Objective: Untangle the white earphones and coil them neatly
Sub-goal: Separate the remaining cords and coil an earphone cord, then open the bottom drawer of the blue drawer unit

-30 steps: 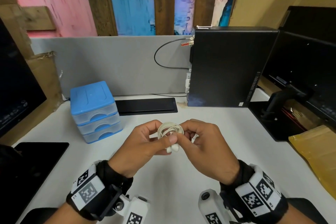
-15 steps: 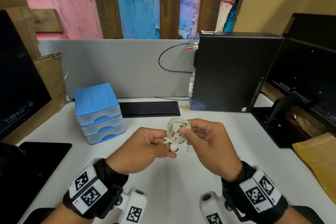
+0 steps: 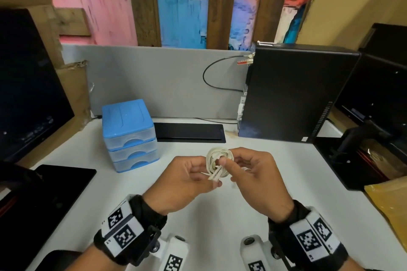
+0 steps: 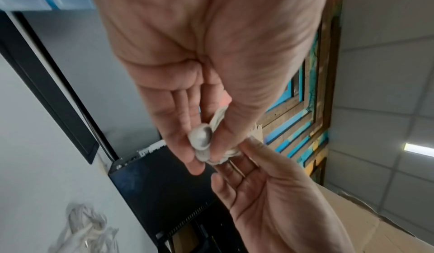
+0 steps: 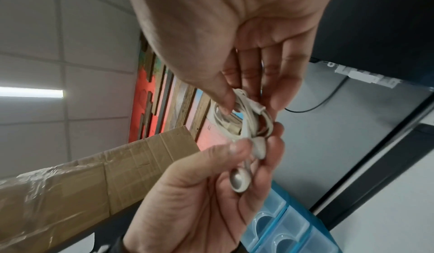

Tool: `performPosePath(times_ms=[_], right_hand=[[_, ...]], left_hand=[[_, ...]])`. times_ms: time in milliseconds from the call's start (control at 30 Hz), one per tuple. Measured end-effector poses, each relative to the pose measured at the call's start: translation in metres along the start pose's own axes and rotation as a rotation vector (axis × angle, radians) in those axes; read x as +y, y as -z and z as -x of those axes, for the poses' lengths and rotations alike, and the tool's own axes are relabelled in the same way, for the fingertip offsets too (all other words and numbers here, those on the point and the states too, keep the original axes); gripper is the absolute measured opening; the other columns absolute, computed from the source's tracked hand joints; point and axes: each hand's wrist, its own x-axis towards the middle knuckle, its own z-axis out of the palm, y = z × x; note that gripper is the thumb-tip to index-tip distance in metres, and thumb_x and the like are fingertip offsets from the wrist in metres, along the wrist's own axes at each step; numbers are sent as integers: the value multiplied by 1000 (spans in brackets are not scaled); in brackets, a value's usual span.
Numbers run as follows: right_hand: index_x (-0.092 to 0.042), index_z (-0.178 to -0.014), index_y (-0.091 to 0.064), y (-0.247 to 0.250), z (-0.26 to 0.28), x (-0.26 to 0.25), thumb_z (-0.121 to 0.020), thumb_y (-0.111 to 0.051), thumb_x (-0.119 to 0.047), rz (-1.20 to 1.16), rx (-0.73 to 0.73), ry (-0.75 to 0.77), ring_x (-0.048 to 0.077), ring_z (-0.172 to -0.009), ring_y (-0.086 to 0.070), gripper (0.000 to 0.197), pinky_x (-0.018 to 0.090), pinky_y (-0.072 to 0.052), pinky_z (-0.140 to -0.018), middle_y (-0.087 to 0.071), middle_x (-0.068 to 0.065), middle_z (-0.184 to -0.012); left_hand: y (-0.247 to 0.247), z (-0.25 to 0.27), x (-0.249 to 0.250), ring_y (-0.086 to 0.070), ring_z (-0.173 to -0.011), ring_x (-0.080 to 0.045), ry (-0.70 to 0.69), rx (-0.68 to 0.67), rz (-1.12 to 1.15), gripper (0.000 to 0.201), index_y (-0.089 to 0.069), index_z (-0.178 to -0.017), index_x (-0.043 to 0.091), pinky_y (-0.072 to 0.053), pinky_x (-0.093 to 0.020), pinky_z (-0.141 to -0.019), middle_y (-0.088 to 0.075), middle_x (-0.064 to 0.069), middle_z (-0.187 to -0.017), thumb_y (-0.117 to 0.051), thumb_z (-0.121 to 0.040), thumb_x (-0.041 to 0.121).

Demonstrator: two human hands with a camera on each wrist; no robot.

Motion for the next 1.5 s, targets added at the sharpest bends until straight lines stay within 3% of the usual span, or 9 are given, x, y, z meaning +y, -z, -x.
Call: performPosePath(times_ms=[100,200,367,567,767,967,1133,1367,1500], right_hand=[[-20,-90,-77,-3,-18,1,-92,-68,-14,-49,14,-63,18,-77,-72,12,45,-60,-73,-77,-3,-81],[-18,-85,-77,-7,-37,0,-92,-68,-15,-21,1,-70,18,-78,-72,12,46,-60,-76,-77,-1,-81],[-17,-83,-77,-24,-54,-14,-91,-70,-18,25,-64,-59,18,-75,-73,11,42,-60,-75,-77,-1,-77],[-20,-76,-74,-53,-78,-30,-92,-70,-21,110,-131,-59,24,-73,-72,16,49,-61,-74,-76,0,-73],[-19,-76,-71,-82,-121,-32,-87,-73,-35,188,-143,-40,32,-77,-71,20,53,-59,-73,-75,6,-74],[-7,-77,-68,-146,-150,-32,-89,-67,-32,402,-279,10,26,-69,-61,28,39,-54,-71,-66,7,-71],[-14,-61,-46,-194,-149,-29,-89,-66,-29,717,-586,10,24,-68,-52,37,26,-34,-50,-47,2,-62],[-17,-64,-45,-200,-150,-22,-80,-73,-27,821,-466,95,25,-60,-53,34,25,-37,-48,-50,1,-63],[-19,-86,-65,-186,-148,-25,-81,-71,-21,784,-395,177,24,-79,-64,8,32,-55,-68,-68,1,-88]], left_hand=[[20,0,2,-73,-97,-19,49,71,68,49,-66,-122,26,-57,-34,-89,-74,1,-114,-78,-80,5],[56,-11,-9,-71,-104,-23,245,393,521,39,-63,-116,26,-55,-41,-92,-70,-2,-121,-75,-80,34],[113,-27,-30,-63,-103,-32,377,700,1089,65,-46,-138,22,-54,-45,-72,-48,-17,-132,-72,-85,47],[124,-47,-40,-64,-94,-41,384,675,962,66,-39,-147,21,-56,-46,-64,-34,-22,-153,-57,-94,55],[102,-28,-52,-61,-111,-26,399,670,949,35,-59,-108,15,-52,-41,-98,-52,-14,-130,-63,-92,46],[81,14,-68,-69,-98,-19,421,623,882,35,-65,-106,20,-56,-33,-81,-65,0,-116,-73,-84,45],[79,20,-70,-63,-86,-16,403,629,829,42,-71,-110,21,-57,-29,-73,-69,1,-107,-78,-78,46],[77,22,-72,-65,-84,-14,391,643,832,38,-70,-113,19,-56,-27,-71,-70,2,-104,-75,-83,41],[75,22,-72,-69,-92,-14,375,654,836,35,-66,-115,19,-53,-27,-71,-69,1,-114,-72,-86,39]])
